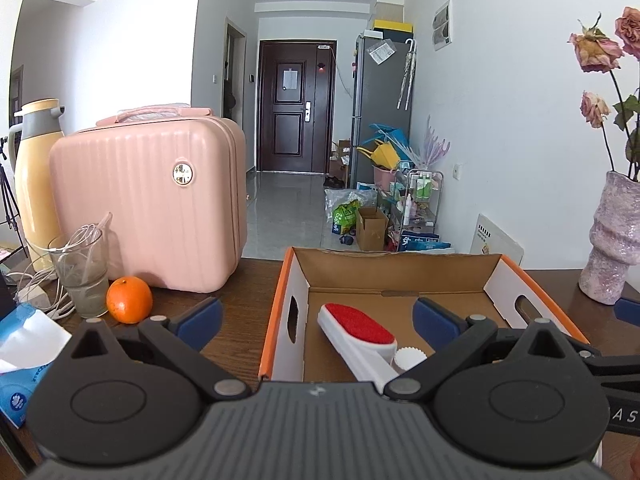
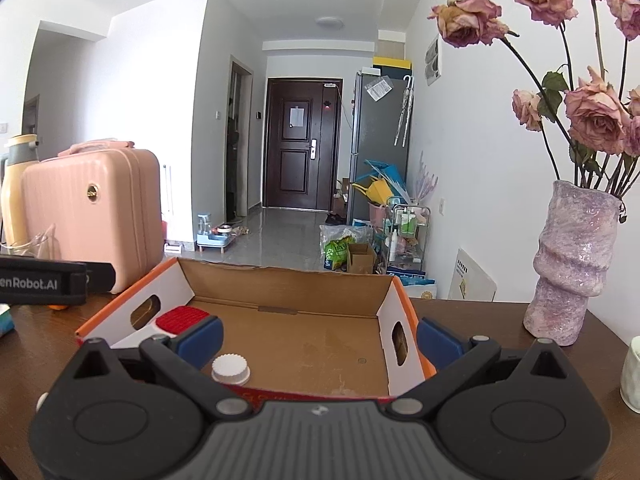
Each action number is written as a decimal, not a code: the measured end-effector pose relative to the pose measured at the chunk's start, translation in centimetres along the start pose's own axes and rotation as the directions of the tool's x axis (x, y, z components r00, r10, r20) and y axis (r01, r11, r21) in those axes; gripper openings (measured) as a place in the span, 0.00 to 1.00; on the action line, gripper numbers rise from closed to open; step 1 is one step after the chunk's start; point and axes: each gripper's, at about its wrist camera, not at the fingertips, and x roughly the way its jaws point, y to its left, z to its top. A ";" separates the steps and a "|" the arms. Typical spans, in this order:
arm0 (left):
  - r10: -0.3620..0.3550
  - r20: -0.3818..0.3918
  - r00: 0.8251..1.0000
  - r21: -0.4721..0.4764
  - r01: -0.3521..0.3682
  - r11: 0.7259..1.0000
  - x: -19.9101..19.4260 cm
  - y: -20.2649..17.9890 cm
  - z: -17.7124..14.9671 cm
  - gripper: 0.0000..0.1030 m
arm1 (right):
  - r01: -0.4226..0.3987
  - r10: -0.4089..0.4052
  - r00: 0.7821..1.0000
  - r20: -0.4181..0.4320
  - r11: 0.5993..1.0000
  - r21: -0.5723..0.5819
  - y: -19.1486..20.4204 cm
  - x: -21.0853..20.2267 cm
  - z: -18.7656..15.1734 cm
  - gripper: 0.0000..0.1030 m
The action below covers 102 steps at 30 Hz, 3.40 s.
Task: Organize rigid objects
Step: 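Move the right tool back to the table and grasp the purple cap, then grasp the blue cap with the left tool while the right tool holds the purple cap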
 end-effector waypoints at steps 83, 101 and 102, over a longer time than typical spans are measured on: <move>-0.003 -0.164 0.986 -0.001 0.003 1.000 -8.5 6.0 -9.8 1.00 | -0.231 0.219 0.951 -0.219 0.972 -0.035 8.6 -7.8 -10.4 0.74; -0.011 -0.160 0.987 -0.003 0.011 1.000 -8.6 6.5 -9.7 1.00 | -0.251 0.238 0.939 -0.249 0.968 -0.020 10.1 -6.4 -9.9 0.52; -0.012 -0.160 0.987 -0.003 0.012 1.000 -8.6 6.5 -9.7 1.00 | -0.250 0.237 0.940 -0.244 0.968 -0.020 10.0 -6.4 -9.8 0.52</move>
